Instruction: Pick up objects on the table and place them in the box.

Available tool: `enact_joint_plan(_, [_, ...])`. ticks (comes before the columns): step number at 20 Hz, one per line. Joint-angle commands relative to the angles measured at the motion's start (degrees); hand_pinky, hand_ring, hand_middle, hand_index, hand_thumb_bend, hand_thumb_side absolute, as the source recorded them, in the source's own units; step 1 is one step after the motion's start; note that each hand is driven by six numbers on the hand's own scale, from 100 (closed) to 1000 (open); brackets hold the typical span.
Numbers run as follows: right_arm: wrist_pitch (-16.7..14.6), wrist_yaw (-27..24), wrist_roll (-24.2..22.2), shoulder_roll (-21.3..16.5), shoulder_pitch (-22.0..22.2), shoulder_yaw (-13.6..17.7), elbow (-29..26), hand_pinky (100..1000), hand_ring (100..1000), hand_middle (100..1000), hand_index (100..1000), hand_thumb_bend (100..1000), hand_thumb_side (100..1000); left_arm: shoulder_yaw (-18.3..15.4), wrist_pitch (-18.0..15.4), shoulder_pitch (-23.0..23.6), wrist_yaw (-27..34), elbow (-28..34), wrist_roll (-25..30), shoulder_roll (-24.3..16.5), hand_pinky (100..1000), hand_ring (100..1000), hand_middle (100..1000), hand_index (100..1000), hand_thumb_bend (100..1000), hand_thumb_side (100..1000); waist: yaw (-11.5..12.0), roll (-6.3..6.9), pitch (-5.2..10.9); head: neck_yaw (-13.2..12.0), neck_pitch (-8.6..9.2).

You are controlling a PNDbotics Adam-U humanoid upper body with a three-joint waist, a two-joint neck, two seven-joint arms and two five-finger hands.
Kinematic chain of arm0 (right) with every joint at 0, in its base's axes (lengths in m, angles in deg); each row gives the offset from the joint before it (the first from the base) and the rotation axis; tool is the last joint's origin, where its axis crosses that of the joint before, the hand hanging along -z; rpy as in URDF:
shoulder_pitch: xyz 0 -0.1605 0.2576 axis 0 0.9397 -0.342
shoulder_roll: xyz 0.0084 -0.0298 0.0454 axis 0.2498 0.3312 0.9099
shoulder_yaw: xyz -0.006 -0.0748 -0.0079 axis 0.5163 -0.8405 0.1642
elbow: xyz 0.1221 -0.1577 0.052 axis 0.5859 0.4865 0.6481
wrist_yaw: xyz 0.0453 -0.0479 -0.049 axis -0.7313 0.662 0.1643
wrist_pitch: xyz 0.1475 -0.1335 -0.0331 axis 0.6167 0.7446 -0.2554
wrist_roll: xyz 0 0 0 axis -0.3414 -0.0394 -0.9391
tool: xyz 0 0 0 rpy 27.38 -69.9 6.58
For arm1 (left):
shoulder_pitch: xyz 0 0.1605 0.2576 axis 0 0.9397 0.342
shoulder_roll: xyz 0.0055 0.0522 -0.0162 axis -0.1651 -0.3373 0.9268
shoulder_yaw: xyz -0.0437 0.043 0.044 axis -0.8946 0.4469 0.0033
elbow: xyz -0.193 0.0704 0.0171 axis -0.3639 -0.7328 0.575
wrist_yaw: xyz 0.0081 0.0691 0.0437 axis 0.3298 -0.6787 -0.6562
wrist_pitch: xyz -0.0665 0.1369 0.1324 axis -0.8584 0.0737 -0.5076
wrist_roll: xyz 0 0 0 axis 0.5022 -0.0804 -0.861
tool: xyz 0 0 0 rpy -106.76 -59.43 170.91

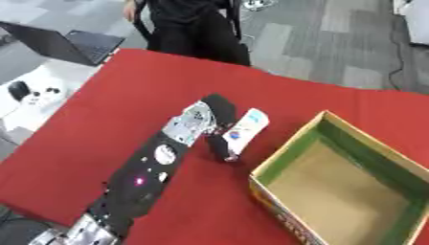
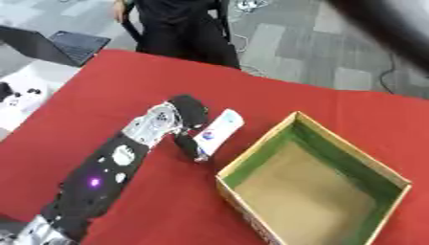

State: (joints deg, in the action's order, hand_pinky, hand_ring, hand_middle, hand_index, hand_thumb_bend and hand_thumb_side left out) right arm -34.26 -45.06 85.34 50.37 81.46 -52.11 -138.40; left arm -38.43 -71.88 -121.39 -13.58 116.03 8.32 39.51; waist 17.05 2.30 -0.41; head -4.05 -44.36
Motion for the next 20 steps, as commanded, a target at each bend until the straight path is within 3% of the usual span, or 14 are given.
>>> enact_joint_plan(1, [-0.01, -0.47, -0.20, -1.82, -0.72, 0.36, -1.10, 140, 307, 380, 411, 154, 987, -0.88, 0.31, -1.05, -0.75, -0.07, -0.57, -0.12, 296, 760, 776, 676, 505, 1000, -0.08, -0.15, 0.50, -0.59, 0.24])
enact_joint_plan(12, [-0.07, -0.90, -0.43, -1.94, -0.88, 0.42, -1.10, 140, 307, 380, 411, 154, 987, -1.84, 1.21, -0.59, -3.36, -2.46, -2.02, 0.39, 316, 773, 799, 698, 526, 1000, -0.21, -0.15, 0.48, -0.50, 0.24])
enact_joint_plan(13, [-0.08, -0.88, -0.45, -1.93, -0.86, 0.42, -1.10, 139, 307, 380, 410, 155, 987, -1.93, 1.26, -0.61, -3.52, -2.58, -2.27, 0.45, 313, 770, 796, 697, 475, 1000, -0.19, -0.17, 0.47, -0.49, 0.24])
enact_joint_plan(20, [-0.09, -0.75, -0.48, -1.87, -0.78, 0.37, -1.10, 140, 307, 380, 410, 154, 987, -2.13, 1.08, -1.94, -3.20, -2.95, -1.75, 1.12, 302, 762, 785, 685, 407, 1000, -0.16, -0.20, 0.53, -0.62, 0.24])
